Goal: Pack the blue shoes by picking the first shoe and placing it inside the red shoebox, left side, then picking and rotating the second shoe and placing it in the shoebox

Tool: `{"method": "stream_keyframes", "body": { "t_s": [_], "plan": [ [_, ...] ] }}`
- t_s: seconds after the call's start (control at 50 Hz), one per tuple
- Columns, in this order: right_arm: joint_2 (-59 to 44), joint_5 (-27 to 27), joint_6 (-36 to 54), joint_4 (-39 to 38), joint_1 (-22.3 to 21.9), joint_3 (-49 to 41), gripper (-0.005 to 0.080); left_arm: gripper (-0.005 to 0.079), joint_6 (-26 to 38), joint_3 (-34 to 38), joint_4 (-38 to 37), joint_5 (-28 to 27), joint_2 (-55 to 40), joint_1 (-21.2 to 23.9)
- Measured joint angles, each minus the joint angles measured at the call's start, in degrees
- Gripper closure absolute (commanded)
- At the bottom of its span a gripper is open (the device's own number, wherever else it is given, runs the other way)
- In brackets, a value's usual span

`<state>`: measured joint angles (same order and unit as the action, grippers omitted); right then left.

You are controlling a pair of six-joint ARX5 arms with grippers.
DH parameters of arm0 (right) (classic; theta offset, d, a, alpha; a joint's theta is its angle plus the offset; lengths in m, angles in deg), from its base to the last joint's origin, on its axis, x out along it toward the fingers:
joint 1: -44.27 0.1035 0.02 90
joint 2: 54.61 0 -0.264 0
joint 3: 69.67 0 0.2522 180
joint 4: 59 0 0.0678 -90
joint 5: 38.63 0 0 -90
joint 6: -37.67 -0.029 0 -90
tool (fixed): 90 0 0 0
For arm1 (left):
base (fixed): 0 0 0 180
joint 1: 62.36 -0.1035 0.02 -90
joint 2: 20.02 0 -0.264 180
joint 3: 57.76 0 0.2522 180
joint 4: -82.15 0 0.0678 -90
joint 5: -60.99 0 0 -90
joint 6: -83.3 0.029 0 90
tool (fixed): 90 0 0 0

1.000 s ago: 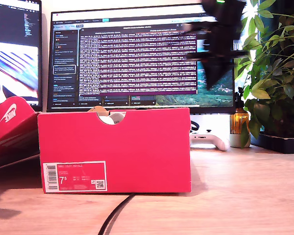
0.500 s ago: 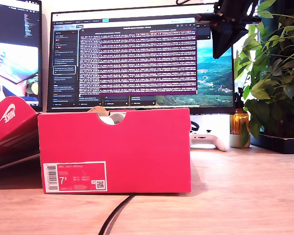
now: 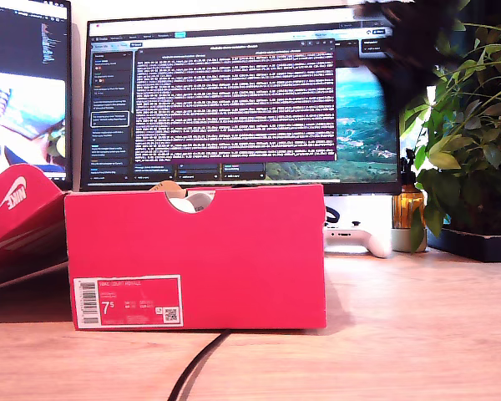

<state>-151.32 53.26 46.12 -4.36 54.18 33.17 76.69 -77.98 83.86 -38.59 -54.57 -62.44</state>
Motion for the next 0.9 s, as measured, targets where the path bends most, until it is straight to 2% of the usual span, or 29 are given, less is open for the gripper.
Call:
{"method": "stream_keyframes", "body": {
  "t_s": [0.14, 0.28, 0.44, 0.76, 0.9],
  "plan": [
    [10.1, 0.1, -0.9, -6.0, -2.1, -8.6, 0.0763, 0.0763, 0.1, 0.0, 0.4, 0.0, 0.0, 0.0],
    [19.3, 0.2, -0.9, -11.2, -1.9, -14.5, 0.0763, 0.0763, 0.2, 0.0, 0.9, -0.3, 0.0, 0.0],
    [25.3, 0.3, -1.1, -15.3, -2.7, -22.8, 0.0763, 0.0763, 0.2, 0.0, 1.7, -0.4, 0.0, 0.0],
    [35.7, 1.4, -2.4, -18.3, -11.8, -36.8, 0.0763, 0.0763, 0.2, 0.0, 1.9, -1.6, 0.0, 0.0],
    [42.1, -1.5, -2.4, -19.4, -13.7, -38.7, 0.0763, 0.0763, 0.2, 0.0, 1.9, -1.9, 0.0, 0.0]
  ]
}}
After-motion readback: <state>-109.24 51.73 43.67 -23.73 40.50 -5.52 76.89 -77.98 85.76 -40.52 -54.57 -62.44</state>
